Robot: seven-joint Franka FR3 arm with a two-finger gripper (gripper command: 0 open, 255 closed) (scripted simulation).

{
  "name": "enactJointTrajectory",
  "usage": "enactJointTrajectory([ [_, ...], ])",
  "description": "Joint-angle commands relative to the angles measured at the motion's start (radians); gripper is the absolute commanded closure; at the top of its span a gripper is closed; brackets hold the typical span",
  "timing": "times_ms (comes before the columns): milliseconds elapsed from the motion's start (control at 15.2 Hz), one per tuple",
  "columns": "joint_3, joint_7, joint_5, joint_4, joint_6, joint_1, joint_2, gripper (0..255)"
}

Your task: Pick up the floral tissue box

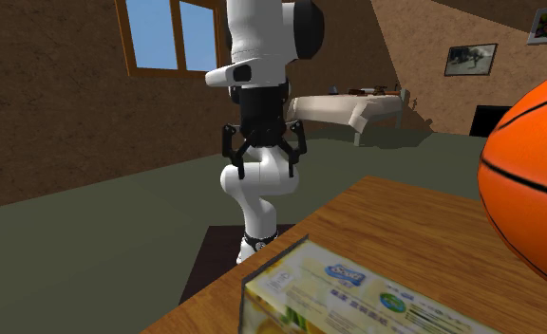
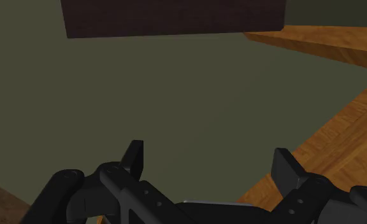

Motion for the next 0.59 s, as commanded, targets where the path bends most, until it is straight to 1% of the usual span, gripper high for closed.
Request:
enactJointTrajectory([
  [0, 0.000, 0.000, 0.000, 0.000, 0.000, 0.000, 0.000, 0],
  [528, -0.031, -0.187, -0.028, 0.086, 0.272, 0.056, 0.177, 0],
])
